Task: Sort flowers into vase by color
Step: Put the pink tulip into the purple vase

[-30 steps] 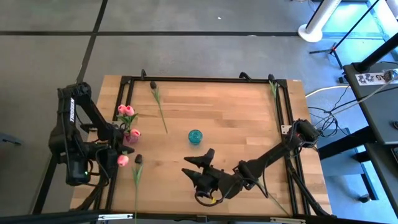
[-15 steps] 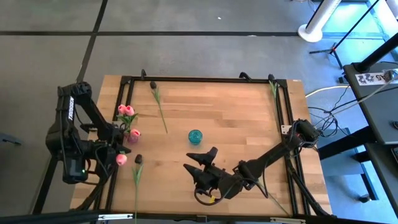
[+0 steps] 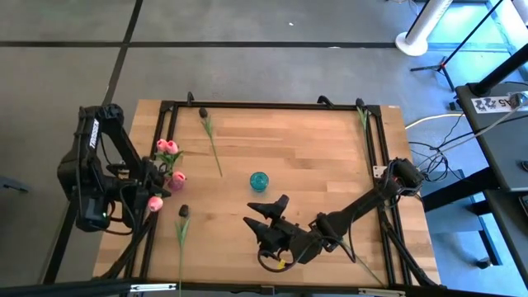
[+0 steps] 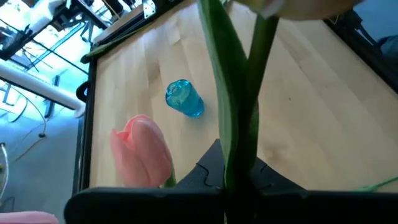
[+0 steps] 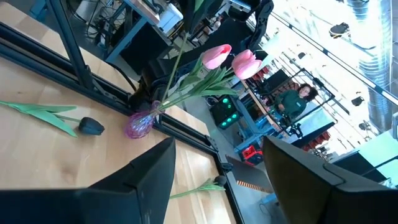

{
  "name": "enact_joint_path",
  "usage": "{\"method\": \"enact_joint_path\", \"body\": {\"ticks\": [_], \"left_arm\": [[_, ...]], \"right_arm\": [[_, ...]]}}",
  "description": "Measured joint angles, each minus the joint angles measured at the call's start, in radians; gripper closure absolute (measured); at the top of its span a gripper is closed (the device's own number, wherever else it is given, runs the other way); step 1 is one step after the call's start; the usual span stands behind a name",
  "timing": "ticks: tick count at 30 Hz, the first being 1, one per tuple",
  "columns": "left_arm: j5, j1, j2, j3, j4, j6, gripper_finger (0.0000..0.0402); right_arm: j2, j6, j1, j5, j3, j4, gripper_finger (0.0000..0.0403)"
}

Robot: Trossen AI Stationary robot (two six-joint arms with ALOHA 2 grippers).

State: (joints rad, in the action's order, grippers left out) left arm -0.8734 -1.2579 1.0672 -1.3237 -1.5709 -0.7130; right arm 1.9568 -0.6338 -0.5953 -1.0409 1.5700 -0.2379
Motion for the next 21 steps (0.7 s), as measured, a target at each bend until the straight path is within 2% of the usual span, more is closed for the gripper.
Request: {"method": "enact_joint_path", "body": {"ticks": [8,21], "left_arm": [[0.107,0.044,-0.011,0.001,0.000,-0.009,0.0401],[0.090,0.110,-0.027,0.001,0.000,0.036,0.0401]], "right_arm": [[0.000,0.001,0.000,-0.003,0.000,-0.004,0.0162],[0.000,0.010,0.000,-0.023,0.000,-0.006,0.0162]]}}
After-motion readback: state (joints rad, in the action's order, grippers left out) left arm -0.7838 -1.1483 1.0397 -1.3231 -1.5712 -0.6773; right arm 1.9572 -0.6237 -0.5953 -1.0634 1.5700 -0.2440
